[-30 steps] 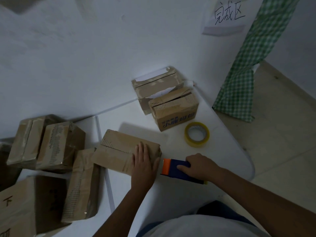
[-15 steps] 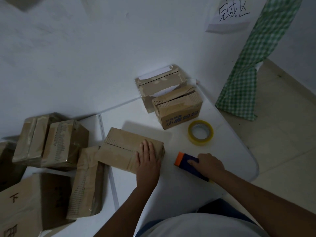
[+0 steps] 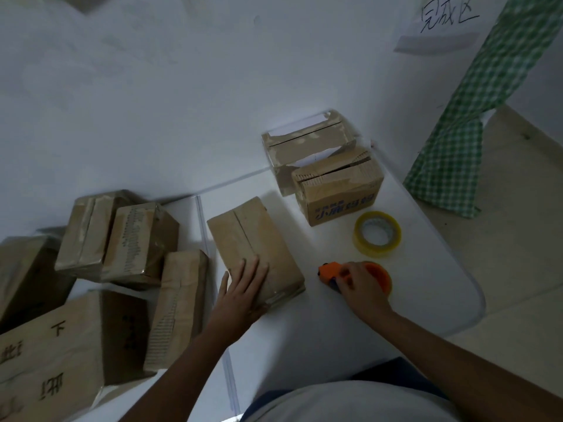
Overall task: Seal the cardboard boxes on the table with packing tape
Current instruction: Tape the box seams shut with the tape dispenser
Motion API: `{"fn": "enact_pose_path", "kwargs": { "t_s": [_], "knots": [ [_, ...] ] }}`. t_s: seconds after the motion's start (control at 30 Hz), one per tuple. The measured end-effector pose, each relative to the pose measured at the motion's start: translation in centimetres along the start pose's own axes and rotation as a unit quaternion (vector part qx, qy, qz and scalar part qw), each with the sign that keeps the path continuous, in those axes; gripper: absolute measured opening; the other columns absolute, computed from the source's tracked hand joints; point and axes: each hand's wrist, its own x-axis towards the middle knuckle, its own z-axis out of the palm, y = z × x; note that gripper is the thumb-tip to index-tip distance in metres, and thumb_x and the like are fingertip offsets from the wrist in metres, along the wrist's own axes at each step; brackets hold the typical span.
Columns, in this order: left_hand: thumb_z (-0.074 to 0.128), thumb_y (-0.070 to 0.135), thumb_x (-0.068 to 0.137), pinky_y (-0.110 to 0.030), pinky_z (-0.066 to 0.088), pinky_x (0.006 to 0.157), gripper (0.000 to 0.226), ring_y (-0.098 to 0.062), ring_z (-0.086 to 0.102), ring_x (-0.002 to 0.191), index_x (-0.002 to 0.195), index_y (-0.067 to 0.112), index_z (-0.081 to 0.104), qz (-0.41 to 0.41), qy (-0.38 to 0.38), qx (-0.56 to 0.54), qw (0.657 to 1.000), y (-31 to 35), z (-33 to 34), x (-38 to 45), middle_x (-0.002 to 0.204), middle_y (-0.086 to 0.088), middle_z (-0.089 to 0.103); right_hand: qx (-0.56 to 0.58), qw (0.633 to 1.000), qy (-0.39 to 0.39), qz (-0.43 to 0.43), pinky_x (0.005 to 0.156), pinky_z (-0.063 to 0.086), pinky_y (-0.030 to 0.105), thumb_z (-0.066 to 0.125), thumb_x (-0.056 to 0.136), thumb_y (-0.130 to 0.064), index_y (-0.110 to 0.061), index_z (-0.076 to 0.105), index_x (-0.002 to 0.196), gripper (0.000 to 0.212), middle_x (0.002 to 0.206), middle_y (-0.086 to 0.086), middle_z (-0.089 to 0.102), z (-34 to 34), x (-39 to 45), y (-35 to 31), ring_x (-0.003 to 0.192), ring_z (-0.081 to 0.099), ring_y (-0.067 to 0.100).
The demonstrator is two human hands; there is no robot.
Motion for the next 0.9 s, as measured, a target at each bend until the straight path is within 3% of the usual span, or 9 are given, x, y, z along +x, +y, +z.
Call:
{"fn": "enact_pose_path", "kwargs": {
  "t_s": [0.1, 0.17, 0.33, 0.53, 0.63, 0.7, 0.77, 0.83, 0.9],
  "knots": [
    [0.063, 0.049, 0.09, -0.05, 0.004, 0.122, 0.104, -0.028, -0.021, 0.149, 0.155, 0.027, -0.015, -0.014, -0.005, 0.011, 1.0, 0.5, 0.1, -0.2, 0.162, 0.001, -0.022, 0.125, 0.972, -0.198, 0.01, 0.08, 0.053, 0.03, 0.054, 0.097, -0.017, -0.016, 0.069, 0.09, 0.017, 0.091, -0.002, 0.07, 2.4, -1.0, -3.6, 0.088, 0.065, 0.012],
    [0.064, 0.048, 0.089, -0.052, 0.01, 0.122, 0.104, -0.031, -0.018, 0.149, 0.155, 0.024, -0.013, -0.016, 0.001, 0.022, 1.0, 0.7, 0.4, -0.1, 0.163, -0.002, -0.02, 0.156, 0.944, -0.289, 0.018, 0.075, 0.051, 0.02, 0.053, 0.097, -0.018, -0.017, 0.071, 0.093, 0.019, 0.096, -0.004, 0.072, 4.3, -1.5, -5.5, 0.089, 0.066, 0.009],
    [0.057, 0.05, 0.092, -0.053, 0.012, 0.12, 0.099, -0.03, -0.022, 0.149, 0.155, 0.025, -0.015, -0.016, -0.009, 0.01, 1.0, 0.3, 0.7, -0.1, 0.163, -0.002, -0.022, 0.193, 0.927, -0.318, 0.056, 0.071, 0.046, 0.015, 0.054, 0.098, -0.017, -0.008, 0.069, 0.113, 0.023, 0.112, 0.003, 0.068, 7.1, -0.5, -7.3, 0.087, 0.063, 0.006],
    [0.064, 0.044, 0.09, -0.05, 0.006, 0.12, 0.111, -0.023, -0.033, 0.145, 0.149, 0.032, -0.03, -0.001, -0.024, 0.01, 1.0, -0.2, 0.8, 0.0, 0.158, 0.005, -0.035, 0.192, 0.94, -0.193, 0.204, 0.063, 0.05, 0.025, 0.044, 0.102, -0.021, -0.002, 0.064, 0.112, 0.029, 0.095, 0.011, 0.073, 7.6, 0.5, -4.7, 0.078, 0.067, 0.02],
    [0.066, 0.042, 0.089, -0.053, 0.002, 0.12, 0.114, -0.025, -0.03, 0.146, 0.148, 0.035, -0.031, 0.025, -0.025, 0.011, 0.999, -1.1, 0.6, 0.1, 0.16, 0.004, -0.032, 0.183, 0.957, -0.138, 0.179, 0.075, 0.058, 0.039, 0.042, 0.102, -0.012, 0.002, 0.066, 0.1, 0.028, 0.082, 0.011, 0.071, 5.9, 0.8, -3.5, 0.073, 0.069, 0.023],
    [0.068, 0.037, 0.088, -0.056, 0.0, 0.12, 0.11, -0.027, -0.025, 0.148, 0.152, 0.032, -0.022, 0.034, -0.011, 0.02, 0.999, -1.6, 0.2, 0.0, 0.161, 0.003, -0.027, 0.156, 0.979, -0.054, 0.123, 0.071, 0.058, 0.036, 0.046, 0.101, -0.013, -0.001, 0.065, 0.099, 0.023, 0.078, 0.002, 0.068, 4.2, 0.5, -2.6, 0.07, 0.067, 0.015],
    [0.068, 0.031, 0.088, -0.055, -0.003, 0.12, 0.107, -0.028, -0.02, 0.149, 0.155, 0.028, -0.015, 0.036, 0.007, 0.033, 0.999, -1.7, -0.2, -0.2, 0.163, 0.001, -0.023, 0.037, 0.996, 0.054, 0.053, 0.067, 0.053, 0.034, 0.052, 0.098, -0.017, -0.007, 0.062, 0.105, 0.016, 0.087, -0.002, 0.063, 2.5, 0.1, -1.5, 0.077, 0.062, 0.014],
    [0.071, 0.031, 0.086, -0.055, 0.003, 0.12, 0.104, -0.031, -0.01, 0.151, 0.157, 0.024, -0.004, 0.041, 0.034, 0.023, 0.998, -1.4, -0.5, -0.5, 0.165, -0.002, -0.012, -0.068, 0.989, 0.13, 0.023, 0.073, 0.05, 0.04, 0.062, 0.09, -0.018, -0.006, 0.059, 0.102, 0.018, 0.095, 0.006, 0.059, 1.2, -0.3, -0.3, 0.087, 0.058, 0.024],
    [0.076, 0.036, 0.081, -0.058, 0.019, 0.117, 0.103, -0.034, 0.007, 0.15, 0.158, 0.02, 0.01, 0.058, 0.057, 0.016, 0.997, -0.8, -0.6, -0.8, 0.165, -0.006, 0.006, -0.078, 0.989, 0.116, 0.039, 0.073, 0.05, 0.039, 0.071, 0.083, -0.023, -0.004, 0.057, 0.097, 0.027, 0.093, 0.008, 0.056, 0.4, -0.7, 0.9, 0.089, 0.057, 0.026]
  ]
}}
